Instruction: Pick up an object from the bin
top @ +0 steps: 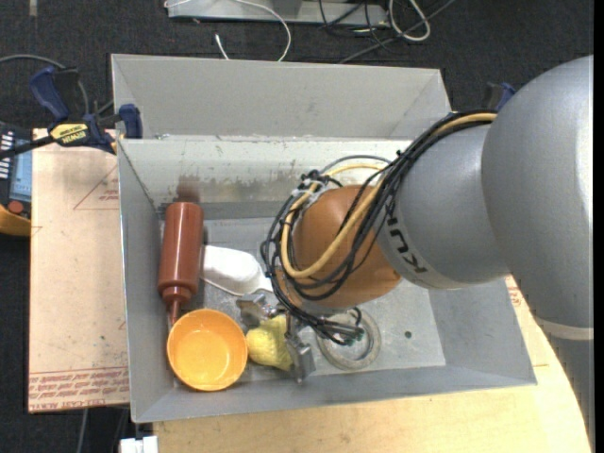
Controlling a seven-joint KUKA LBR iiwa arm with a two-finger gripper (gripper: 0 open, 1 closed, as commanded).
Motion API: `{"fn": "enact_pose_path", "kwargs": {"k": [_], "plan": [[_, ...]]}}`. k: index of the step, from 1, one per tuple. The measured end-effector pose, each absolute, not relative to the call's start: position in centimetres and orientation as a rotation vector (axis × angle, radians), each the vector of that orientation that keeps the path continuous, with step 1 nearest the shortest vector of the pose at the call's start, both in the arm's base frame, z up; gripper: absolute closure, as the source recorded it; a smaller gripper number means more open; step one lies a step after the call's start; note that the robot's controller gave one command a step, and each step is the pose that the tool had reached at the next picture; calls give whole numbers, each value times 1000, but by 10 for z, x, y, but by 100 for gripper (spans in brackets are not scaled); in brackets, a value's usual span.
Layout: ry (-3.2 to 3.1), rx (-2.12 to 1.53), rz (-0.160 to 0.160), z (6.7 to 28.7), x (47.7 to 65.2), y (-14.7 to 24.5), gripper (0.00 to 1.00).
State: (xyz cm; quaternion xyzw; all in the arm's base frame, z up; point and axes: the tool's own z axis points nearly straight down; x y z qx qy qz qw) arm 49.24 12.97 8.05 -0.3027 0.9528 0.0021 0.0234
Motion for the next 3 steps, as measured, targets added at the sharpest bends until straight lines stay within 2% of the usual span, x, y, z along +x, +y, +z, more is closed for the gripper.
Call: {"fn": "enact_pose_path", "kwargs": {"k": [1,2,3], "plan": [[2810,-1335,-10,79,540,160,100],[2910,-1093,6,165,520,138,100],[2901,-1069,1,186,529,141,100]]}}
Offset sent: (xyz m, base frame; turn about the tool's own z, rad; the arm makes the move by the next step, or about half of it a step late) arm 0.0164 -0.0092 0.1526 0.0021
